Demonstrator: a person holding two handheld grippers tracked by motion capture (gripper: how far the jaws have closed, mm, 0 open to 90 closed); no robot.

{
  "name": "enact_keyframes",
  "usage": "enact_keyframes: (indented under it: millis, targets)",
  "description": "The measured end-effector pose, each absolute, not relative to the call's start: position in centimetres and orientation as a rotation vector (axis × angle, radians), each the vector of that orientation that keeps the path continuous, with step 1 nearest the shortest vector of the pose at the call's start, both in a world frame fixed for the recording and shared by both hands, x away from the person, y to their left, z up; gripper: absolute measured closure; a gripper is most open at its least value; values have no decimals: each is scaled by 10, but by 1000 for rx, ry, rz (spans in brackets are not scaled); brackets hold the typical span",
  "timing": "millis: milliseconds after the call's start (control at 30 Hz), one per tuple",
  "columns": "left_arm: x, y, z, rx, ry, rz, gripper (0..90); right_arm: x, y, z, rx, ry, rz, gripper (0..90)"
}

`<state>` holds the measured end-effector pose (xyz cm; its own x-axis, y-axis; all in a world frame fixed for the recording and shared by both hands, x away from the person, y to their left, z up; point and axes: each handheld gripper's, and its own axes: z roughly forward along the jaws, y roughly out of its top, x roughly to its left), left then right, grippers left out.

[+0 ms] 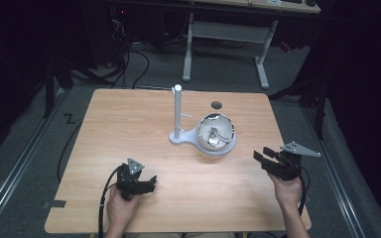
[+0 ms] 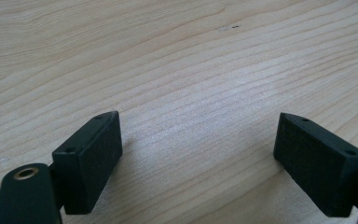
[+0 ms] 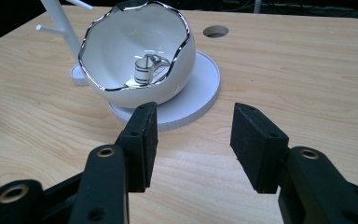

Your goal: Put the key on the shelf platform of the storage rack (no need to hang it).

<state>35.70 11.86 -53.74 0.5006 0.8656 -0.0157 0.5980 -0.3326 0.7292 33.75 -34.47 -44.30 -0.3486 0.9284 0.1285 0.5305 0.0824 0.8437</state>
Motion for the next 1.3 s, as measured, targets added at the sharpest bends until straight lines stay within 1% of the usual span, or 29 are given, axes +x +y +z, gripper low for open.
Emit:
enact_keyframes:
  millis: [367, 1300]
  targets:
    - [357, 119, -537, 2057, 1196, 498, 156, 330, -339, -452, 1447, 1933, 1206, 519]
    - [357, 119, -537, 2057, 1196, 498, 156, 324, -325, -480, 1470, 1962, 1211, 519]
